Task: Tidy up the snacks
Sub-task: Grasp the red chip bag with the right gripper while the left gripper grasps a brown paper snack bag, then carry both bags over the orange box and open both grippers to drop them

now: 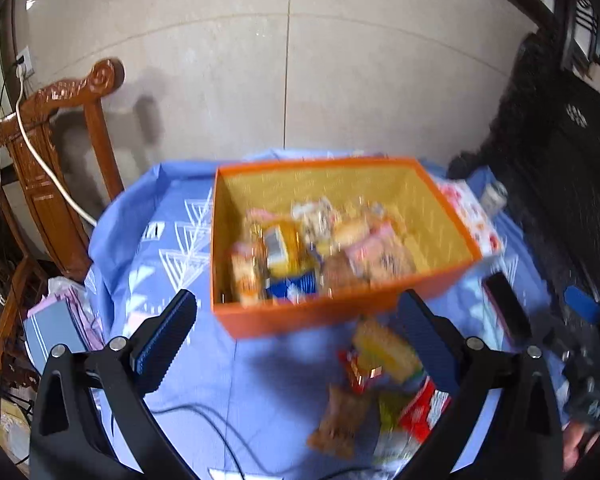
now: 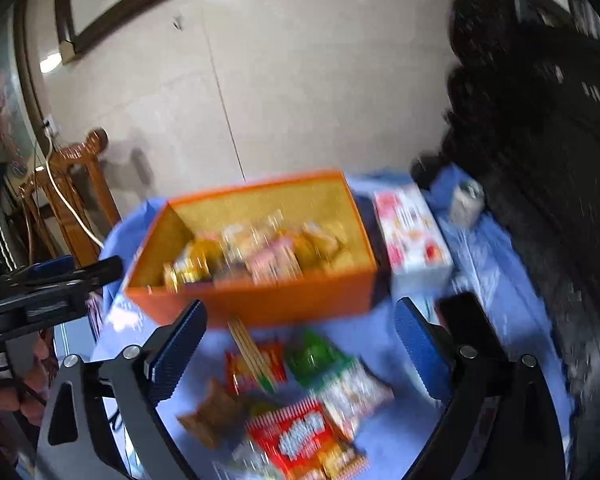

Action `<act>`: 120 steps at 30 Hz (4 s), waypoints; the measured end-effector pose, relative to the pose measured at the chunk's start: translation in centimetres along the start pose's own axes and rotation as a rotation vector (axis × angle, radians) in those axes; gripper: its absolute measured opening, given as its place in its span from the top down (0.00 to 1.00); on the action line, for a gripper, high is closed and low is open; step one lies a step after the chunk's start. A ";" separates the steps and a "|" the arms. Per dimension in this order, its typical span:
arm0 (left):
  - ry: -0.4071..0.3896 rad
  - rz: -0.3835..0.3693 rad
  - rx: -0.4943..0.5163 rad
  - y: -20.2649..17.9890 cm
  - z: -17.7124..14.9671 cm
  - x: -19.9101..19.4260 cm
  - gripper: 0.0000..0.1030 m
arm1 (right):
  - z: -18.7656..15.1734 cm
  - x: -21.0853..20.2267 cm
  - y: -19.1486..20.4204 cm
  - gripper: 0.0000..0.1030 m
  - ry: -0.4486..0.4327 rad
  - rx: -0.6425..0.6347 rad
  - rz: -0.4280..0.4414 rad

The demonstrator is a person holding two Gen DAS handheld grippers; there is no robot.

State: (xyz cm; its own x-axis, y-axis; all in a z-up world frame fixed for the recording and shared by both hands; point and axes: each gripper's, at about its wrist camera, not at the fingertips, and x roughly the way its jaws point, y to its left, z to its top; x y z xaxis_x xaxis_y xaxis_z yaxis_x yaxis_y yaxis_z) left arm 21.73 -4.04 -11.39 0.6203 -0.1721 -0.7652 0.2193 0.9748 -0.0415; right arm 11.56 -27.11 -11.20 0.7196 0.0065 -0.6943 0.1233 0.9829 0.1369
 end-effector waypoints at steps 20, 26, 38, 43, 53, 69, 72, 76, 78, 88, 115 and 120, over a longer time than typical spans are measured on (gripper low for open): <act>0.159 0.040 -0.044 4.7 -12.1 -1.8 0.04 | -12.4 7.4 -1.4 0.07 0.406 -0.141 0.215; 0.158 0.076 -0.061 5.2 -12.4 -2.7 0.04 | -12.9 10.3 -0.6 0.08 0.456 -0.211 0.205; 0.195 0.079 -0.066 4.1 -13.3 -1.8 0.04 | -12.9 11.0 -1.1 0.40 0.470 -0.225 0.239; 0.203 0.051 0.048 1.6 -13.2 0.1 0.04 | -12.3 8.7 -2.4 0.40 0.431 -0.167 0.250; 0.255 0.016 0.226 -3.8 -13.7 7.8 0.04 | -11.4 3.2 -4.5 0.39 0.349 0.011 0.241; 0.332 -0.090 0.268 -5.6 -15.7 12.5 0.47 | -11.6 3.4 -3.4 0.39 0.356 0.023 0.196; 0.329 -0.110 0.241 -5.3 -15.6 12.1 0.49 | -11.5 3.5 -3.6 0.39 0.355 0.026 0.194; 0.308 -0.124 0.173 -4.0 -15.0 10.6 0.50 | -11.3 3.3 -3.7 0.39 0.342 0.034 0.197; 0.288 -0.130 0.146 -3.3 -14.5 9.5 0.50 | -11.1 3.1 -3.7 0.39 0.335 0.037 0.199; 0.316 -0.134 0.115 -1.5 -15.9 8.0 0.53 | -10.8 3.0 -3.0 0.39 0.320 0.028 0.225; 0.314 -0.167 0.076 0.7 -15.0 5.8 0.66 | -10.2 2.3 -3.3 0.39 0.307 0.054 0.219; 0.206 -0.193 0.039 1.3 -10.8 2.2 0.66 | -8.4 1.8 -2.6 0.39 0.276 0.037 0.234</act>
State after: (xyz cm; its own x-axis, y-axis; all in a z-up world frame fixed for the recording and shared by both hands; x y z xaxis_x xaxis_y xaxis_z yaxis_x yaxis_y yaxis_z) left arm 15.25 -1.64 -20.07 0.3991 -0.3176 -0.8602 0.3497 0.9199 -0.1774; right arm 6.78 -28.14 -18.69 0.5200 0.2852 -0.8052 0.0055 0.9415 0.3370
